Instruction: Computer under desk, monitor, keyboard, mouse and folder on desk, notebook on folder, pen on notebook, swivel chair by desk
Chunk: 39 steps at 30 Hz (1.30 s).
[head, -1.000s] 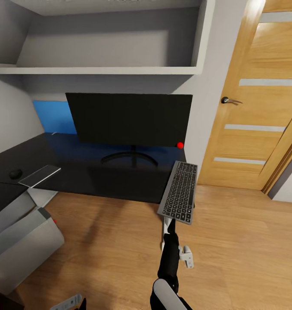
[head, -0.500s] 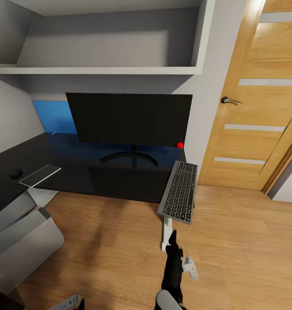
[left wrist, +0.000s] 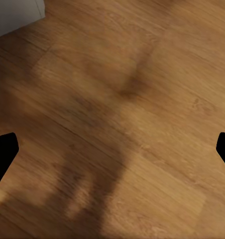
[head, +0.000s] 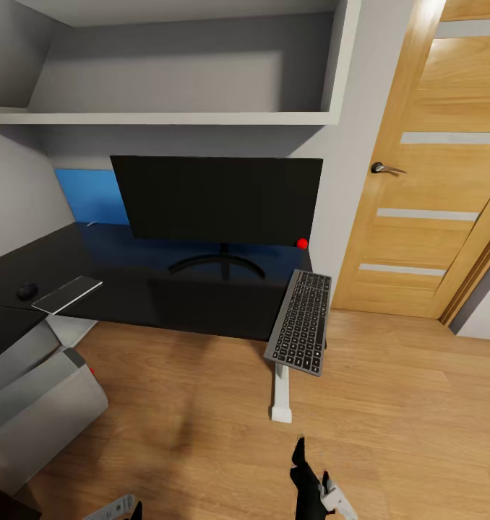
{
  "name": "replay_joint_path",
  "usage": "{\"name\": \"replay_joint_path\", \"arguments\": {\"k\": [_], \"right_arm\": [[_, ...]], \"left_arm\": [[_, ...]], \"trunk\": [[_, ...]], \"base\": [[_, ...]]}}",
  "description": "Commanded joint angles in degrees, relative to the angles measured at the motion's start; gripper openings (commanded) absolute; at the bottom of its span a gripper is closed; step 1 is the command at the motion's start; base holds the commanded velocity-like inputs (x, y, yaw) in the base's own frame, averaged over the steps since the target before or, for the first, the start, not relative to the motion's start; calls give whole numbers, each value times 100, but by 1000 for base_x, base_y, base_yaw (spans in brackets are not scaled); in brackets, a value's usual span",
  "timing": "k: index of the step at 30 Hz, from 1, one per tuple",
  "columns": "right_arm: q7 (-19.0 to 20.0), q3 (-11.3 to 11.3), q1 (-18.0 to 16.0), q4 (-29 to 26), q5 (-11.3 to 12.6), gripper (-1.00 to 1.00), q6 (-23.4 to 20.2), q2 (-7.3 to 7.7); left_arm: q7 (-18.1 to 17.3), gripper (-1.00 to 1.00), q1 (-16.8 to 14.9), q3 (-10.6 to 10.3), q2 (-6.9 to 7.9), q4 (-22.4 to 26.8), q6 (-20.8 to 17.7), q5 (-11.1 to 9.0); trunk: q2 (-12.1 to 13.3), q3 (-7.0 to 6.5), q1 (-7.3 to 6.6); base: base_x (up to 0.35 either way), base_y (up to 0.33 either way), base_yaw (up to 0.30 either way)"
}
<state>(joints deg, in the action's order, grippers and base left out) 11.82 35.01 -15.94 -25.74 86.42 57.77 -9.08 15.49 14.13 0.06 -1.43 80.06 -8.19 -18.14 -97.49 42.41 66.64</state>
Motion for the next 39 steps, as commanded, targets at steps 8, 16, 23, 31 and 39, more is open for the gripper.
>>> {"name": "replay_joint_path", "arguments": {"k": [8,16,23,31,39], "right_arm": [[50,6,-8,1677,49,100,30,83],[52,2,-14,1835,63,100,-171,870],[88,56,-15,1866,23,100,-276,935],[84,49,-15,1870,-131,100,-291,934],[67,50,-15,1876,-134,100,-292,925]], "left_arm": [[21,100,2,-16,-9,-8,-33,-34],[11,100,2,-45,-20,-303,-27,-25],[6,100,2,-49,-24,-408,-25,-22],[6,100,2,-50,-24,-412,-17,-15],[6,100,2,-50,-24,-412,-16,-14]], "trunk": [[-2,4,0],[-2,4,0],[-2,4,0],[-2,4,0],[-2,4,0]], "base": [[0,0,0],[0,0,0],[0,0,0],[0,0,0],[0,-13,0]]}}
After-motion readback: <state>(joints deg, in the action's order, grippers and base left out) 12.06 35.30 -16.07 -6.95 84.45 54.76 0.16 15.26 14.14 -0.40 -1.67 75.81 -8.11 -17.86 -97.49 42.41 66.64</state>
